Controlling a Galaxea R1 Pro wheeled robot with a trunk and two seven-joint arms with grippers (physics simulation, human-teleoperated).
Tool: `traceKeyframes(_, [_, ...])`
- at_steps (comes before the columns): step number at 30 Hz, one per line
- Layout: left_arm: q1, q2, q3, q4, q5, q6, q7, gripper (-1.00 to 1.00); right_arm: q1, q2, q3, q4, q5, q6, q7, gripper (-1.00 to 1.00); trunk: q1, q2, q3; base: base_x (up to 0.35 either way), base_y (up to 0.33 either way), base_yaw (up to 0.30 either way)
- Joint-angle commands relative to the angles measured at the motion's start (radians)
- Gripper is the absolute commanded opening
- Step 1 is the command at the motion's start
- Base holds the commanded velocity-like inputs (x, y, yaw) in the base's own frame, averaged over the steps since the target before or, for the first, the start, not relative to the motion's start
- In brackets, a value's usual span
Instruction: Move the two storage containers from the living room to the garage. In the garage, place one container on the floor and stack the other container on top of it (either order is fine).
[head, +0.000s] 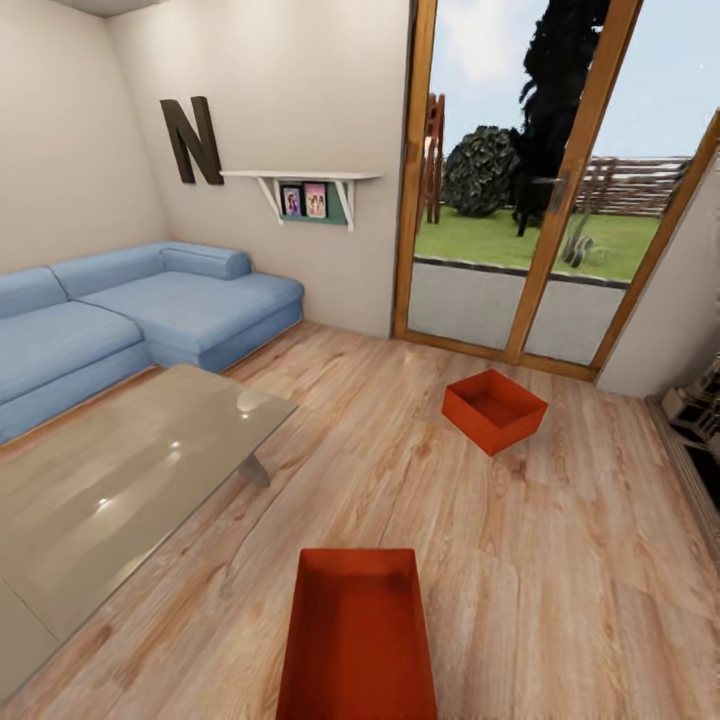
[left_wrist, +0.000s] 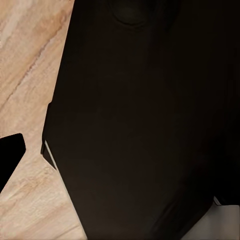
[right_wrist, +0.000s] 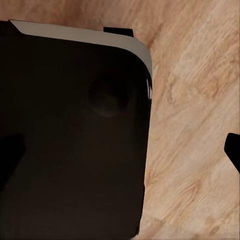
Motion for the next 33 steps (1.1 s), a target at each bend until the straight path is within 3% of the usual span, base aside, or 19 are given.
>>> traceKeyframes(1, [0.000,0.000,0.002,0.000,0.004,-0.003,0.000,1.00,-0.001,0.001,0.008,0.002,-0.009,-0.004,-0.002,1.00,0.000,0.000,-0.002,0.000,0.000,-0.180])
traceKeyframes(14, [0.000,0.000,0.002,0.000,0.003,-0.003,0.000,1.00,-0.001,-0.001,0.011,0.002,-0.005,-0.005,-0.002,1.00,0.000,0.000,-0.021,0.000,0.000,-0.147])
traceKeyframes(33, [0.000,0.000,-0.002,-0.002,0.001,-0.004,0.000,1.00,-0.001,-0.003,0.012,0.002,-0.003,-0.004,0.008,1.00,0.000,0.000,-0.051,0.000,0.000,-0.051])
